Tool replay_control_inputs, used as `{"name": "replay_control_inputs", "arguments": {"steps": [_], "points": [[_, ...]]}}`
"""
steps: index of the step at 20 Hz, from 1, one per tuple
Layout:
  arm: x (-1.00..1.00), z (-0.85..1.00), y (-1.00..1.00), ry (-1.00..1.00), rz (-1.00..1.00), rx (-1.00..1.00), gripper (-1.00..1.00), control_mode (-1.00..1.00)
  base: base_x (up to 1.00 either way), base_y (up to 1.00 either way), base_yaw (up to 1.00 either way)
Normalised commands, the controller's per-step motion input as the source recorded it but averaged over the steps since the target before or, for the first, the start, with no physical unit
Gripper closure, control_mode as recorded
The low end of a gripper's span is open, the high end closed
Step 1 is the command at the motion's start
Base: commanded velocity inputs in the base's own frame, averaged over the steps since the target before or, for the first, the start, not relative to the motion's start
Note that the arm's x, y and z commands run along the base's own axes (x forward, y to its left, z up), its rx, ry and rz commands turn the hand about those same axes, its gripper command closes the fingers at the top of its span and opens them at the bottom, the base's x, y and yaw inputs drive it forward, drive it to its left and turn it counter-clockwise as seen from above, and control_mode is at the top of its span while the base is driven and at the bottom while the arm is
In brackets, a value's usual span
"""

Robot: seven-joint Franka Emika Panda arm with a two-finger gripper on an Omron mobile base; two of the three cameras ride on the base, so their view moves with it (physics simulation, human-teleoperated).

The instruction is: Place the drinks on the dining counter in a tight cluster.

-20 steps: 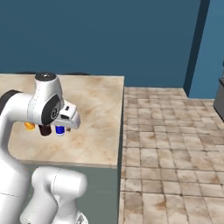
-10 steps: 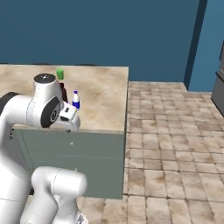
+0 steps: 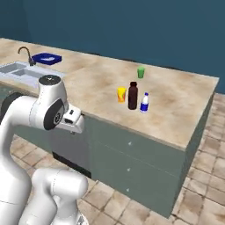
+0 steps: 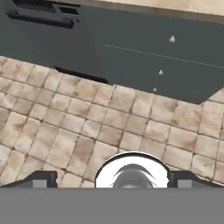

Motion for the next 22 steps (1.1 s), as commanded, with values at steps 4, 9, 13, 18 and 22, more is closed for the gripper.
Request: {"name": "replay_control_inputs", "arguments": {"steps": [4,9,13,18,22], "points": [[0.0,0.0,0.0,0.0,0.0,0.0,-1.0,1.0,0.0,0.02,1.0],[0.0,0.0,0.0,0.0,0.0,0.0,-1.0,1.0,0.06,0.0,0.96],[0.0,0.0,0.0,0.0,0.0,0.0,-1.0,1.0,0.2,0.0,0.95],[0.0,0.0,0.0,0.0,0.0,0.0,-1.0,1.0,0.12,0.0,1.0],[0.0,0.0,0.0,0.0,0.0,0.0,-1.0,1.0,0.04,0.0,1.0]]}}
